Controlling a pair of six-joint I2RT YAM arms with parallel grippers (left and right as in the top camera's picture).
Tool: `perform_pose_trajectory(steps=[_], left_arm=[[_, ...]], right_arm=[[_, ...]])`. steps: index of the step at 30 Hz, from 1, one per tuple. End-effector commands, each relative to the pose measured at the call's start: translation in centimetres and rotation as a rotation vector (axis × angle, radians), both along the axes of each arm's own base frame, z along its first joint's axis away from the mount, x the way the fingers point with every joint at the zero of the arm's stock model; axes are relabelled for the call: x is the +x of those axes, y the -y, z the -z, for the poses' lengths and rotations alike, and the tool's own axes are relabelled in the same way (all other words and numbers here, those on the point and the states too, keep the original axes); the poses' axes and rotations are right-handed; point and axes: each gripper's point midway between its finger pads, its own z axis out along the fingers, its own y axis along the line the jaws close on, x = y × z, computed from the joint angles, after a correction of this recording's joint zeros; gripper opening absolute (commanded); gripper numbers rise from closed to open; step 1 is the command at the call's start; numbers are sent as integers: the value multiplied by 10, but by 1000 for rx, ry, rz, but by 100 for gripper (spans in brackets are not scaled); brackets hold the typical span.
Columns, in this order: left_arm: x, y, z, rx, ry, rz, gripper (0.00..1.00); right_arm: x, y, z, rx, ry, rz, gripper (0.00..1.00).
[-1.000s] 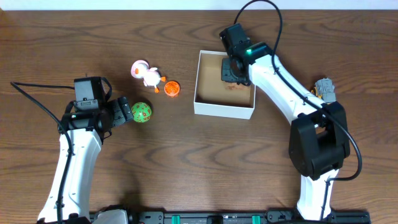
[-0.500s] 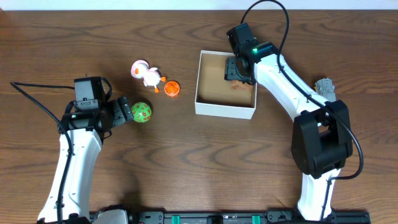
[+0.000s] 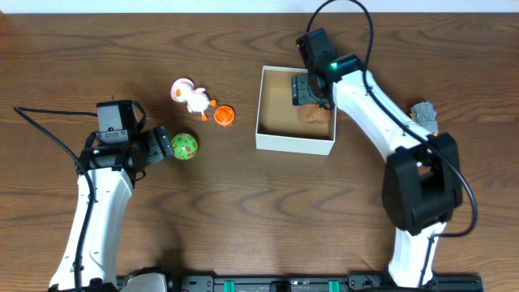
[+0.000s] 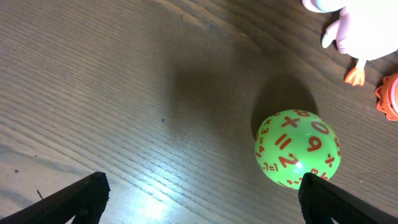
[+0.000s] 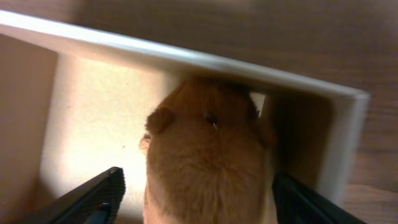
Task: Pack container
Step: 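Move the right gripper to the grey-yellow toy truck and grasp it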
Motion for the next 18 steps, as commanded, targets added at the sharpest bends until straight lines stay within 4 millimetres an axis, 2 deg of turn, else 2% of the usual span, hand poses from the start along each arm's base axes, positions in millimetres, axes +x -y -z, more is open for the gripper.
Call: perform_pose_trajectory(steps=[1, 6, 9, 13, 14, 16, 18], left_arm=[[4, -2, -6, 1, 13, -10, 98], [4, -2, -6, 1, 13, -10, 98], [4, -2, -6, 1, 13, -10, 98], [4, -2, -6, 1, 13, -10, 98], [4, -2, -6, 2, 13, -10, 98], [4, -2, -6, 1, 13, -10, 98], [4, -2, -6, 2, 13, -10, 98]], right_arm=[[7, 16, -74, -10, 167, -5, 86], [4, 70, -127, -48, 266, 95, 92], [4, 109, -136, -62, 270, 164, 93], [0, 171, -123, -111, 204, 257, 94], [-2, 187, -116, -118, 177, 281, 97], [-8, 209, -100, -106, 117, 296, 99], [-13, 223, -83, -68, 58, 292, 99]])
